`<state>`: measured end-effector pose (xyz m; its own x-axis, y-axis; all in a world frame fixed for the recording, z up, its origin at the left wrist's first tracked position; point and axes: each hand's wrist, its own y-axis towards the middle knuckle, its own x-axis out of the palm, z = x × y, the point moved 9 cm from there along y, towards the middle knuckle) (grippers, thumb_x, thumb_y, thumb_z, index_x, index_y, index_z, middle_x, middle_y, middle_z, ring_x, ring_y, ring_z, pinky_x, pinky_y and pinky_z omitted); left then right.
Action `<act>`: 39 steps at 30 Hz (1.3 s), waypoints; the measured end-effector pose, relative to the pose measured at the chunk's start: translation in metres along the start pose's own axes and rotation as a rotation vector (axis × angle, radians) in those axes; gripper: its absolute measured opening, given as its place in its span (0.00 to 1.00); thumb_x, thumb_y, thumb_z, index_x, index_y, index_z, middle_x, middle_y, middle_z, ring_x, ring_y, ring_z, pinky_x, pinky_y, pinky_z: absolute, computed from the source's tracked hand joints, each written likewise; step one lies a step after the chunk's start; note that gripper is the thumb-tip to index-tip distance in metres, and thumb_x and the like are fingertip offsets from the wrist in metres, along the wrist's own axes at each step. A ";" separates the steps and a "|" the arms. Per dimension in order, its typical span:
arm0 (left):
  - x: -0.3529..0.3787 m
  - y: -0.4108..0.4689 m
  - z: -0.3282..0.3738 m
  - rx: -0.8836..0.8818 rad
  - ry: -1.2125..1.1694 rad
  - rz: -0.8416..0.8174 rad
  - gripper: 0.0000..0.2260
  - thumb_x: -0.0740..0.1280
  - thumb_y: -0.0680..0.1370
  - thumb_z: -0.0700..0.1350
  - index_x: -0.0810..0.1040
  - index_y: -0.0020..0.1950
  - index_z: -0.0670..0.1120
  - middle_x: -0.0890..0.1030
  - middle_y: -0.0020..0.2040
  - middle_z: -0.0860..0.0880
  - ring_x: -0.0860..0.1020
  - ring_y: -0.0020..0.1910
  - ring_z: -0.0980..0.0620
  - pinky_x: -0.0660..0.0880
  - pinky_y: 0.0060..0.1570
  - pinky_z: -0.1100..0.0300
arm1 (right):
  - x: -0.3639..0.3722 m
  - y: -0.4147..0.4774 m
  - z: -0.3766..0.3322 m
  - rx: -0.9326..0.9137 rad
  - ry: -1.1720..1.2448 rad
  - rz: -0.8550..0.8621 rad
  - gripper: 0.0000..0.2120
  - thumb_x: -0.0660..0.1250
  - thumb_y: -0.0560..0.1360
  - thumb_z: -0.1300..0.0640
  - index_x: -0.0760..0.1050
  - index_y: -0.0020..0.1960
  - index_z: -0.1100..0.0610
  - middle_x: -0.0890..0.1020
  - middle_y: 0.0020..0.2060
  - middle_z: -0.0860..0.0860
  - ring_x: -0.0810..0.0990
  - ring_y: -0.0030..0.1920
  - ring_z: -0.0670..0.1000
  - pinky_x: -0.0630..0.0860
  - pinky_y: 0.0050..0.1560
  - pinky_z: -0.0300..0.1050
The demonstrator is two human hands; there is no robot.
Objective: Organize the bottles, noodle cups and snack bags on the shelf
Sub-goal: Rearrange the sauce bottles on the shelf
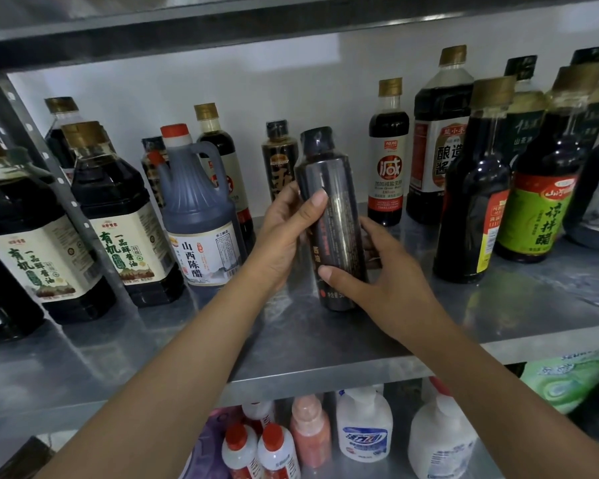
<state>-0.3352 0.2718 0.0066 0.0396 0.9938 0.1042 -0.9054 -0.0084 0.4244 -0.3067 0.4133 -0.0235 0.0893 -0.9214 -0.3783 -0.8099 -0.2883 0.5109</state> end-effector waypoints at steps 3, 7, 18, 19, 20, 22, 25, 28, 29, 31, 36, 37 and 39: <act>-0.004 0.001 -0.003 -0.023 0.005 0.046 0.37 0.78 0.67 0.58 0.73 0.68 0.40 0.81 0.58 0.43 0.81 0.56 0.48 0.78 0.53 0.58 | 0.000 0.001 -0.001 -0.005 0.015 0.000 0.30 0.75 0.72 0.48 0.65 0.68 0.34 0.78 0.61 0.38 0.75 0.59 0.33 0.69 0.54 0.22; -0.008 0.002 -0.007 -0.069 -0.019 0.075 0.22 0.70 0.74 0.51 0.76 0.65 0.42 0.83 0.53 0.47 0.83 0.52 0.51 0.79 0.50 0.59 | -0.001 0.002 0.003 -0.001 0.027 0.010 0.28 0.73 0.73 0.45 0.66 0.70 0.36 0.78 0.60 0.39 0.76 0.59 0.36 0.72 0.55 0.27; -0.010 0.001 -0.005 -0.059 0.050 0.124 0.31 0.74 0.69 0.55 0.73 0.68 0.43 0.82 0.58 0.46 0.83 0.53 0.53 0.79 0.50 0.61 | -0.001 0.002 0.004 -0.012 0.008 0.025 0.20 0.71 0.74 0.43 0.67 0.60 0.28 0.79 0.57 0.37 0.77 0.57 0.40 0.72 0.56 0.33; -0.010 0.001 -0.005 -0.053 0.064 0.127 0.33 0.75 0.66 0.56 0.73 0.68 0.44 0.82 0.59 0.46 0.83 0.54 0.53 0.80 0.51 0.60 | -0.001 0.002 0.003 -0.015 0.005 0.030 0.20 0.71 0.74 0.44 0.67 0.58 0.27 0.79 0.56 0.37 0.77 0.56 0.40 0.71 0.55 0.33; -0.011 0.001 -0.005 -0.046 0.080 0.133 0.36 0.76 0.64 0.57 0.73 0.67 0.44 0.81 0.60 0.46 0.83 0.55 0.53 0.80 0.54 0.59 | -0.002 0.002 0.003 -0.015 0.006 0.031 0.20 0.72 0.74 0.44 0.67 0.57 0.26 0.79 0.56 0.38 0.77 0.56 0.40 0.71 0.55 0.32; -0.012 0.001 -0.003 -0.032 0.102 0.149 0.37 0.76 0.62 0.57 0.73 0.67 0.44 0.81 0.60 0.47 0.83 0.56 0.52 0.80 0.57 0.56 | -0.002 0.002 0.004 -0.010 0.007 0.029 0.20 0.72 0.74 0.44 0.67 0.58 0.26 0.79 0.56 0.39 0.77 0.56 0.40 0.71 0.55 0.32; -0.017 0.001 -0.002 -0.025 0.108 0.168 0.33 0.77 0.66 0.53 0.75 0.66 0.41 0.82 0.57 0.48 0.83 0.54 0.53 0.80 0.55 0.58 | -0.003 0.002 0.005 -0.006 -0.012 0.037 0.23 0.71 0.74 0.45 0.65 0.64 0.30 0.78 0.53 0.40 0.76 0.54 0.40 0.72 0.54 0.34; -0.018 0.000 -0.001 -0.024 0.105 0.168 0.28 0.74 0.69 0.49 0.75 0.66 0.40 0.83 0.53 0.51 0.83 0.51 0.56 0.79 0.50 0.61 | -0.003 0.002 0.007 0.009 -0.024 0.038 0.24 0.71 0.74 0.44 0.64 0.65 0.31 0.77 0.51 0.41 0.76 0.53 0.41 0.71 0.54 0.33; -0.019 0.001 0.000 -0.024 0.110 0.166 0.27 0.74 0.69 0.49 0.76 0.66 0.40 0.83 0.52 0.51 0.83 0.51 0.56 0.79 0.49 0.62 | -0.002 0.003 0.008 0.011 -0.030 0.036 0.25 0.71 0.74 0.44 0.64 0.66 0.32 0.78 0.51 0.42 0.76 0.53 0.41 0.72 0.54 0.35; -0.018 0.001 0.000 -0.029 0.121 0.164 0.27 0.74 0.69 0.49 0.76 0.65 0.40 0.83 0.52 0.50 0.83 0.50 0.56 0.79 0.49 0.61 | -0.002 0.003 0.010 0.015 -0.042 0.031 0.26 0.71 0.74 0.43 0.65 0.69 0.34 0.78 0.52 0.44 0.76 0.53 0.43 0.73 0.56 0.38; -0.019 0.000 -0.002 -0.055 0.126 0.161 0.24 0.74 0.72 0.51 0.77 0.65 0.43 0.83 0.53 0.47 0.83 0.49 0.54 0.80 0.47 0.60 | 0.000 0.004 0.012 0.018 -0.064 0.019 0.29 0.70 0.74 0.40 0.68 0.73 0.42 0.78 0.52 0.44 0.76 0.53 0.44 0.75 0.56 0.41; -0.020 0.000 -0.003 -0.060 0.130 0.160 0.23 0.74 0.73 0.50 0.77 0.65 0.43 0.83 0.52 0.47 0.83 0.48 0.54 0.79 0.46 0.60 | 0.000 0.004 0.012 0.020 -0.065 0.014 0.28 0.70 0.74 0.40 0.69 0.72 0.41 0.78 0.51 0.44 0.77 0.53 0.43 0.74 0.55 0.40; -0.020 0.000 -0.004 -0.067 0.138 0.156 0.19 0.71 0.75 0.51 0.78 0.63 0.44 0.83 0.51 0.49 0.83 0.47 0.55 0.78 0.44 0.62 | 0.001 0.003 0.010 0.025 -0.059 -0.003 0.25 0.69 0.74 0.41 0.67 0.69 0.37 0.79 0.51 0.42 0.76 0.53 0.40 0.72 0.54 0.36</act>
<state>-0.3375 0.2523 0.0013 -0.1571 0.9868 0.0379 -0.9224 -0.1604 0.3514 -0.3154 0.4139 -0.0302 0.0583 -0.9032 -0.4252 -0.8237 -0.2842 0.4906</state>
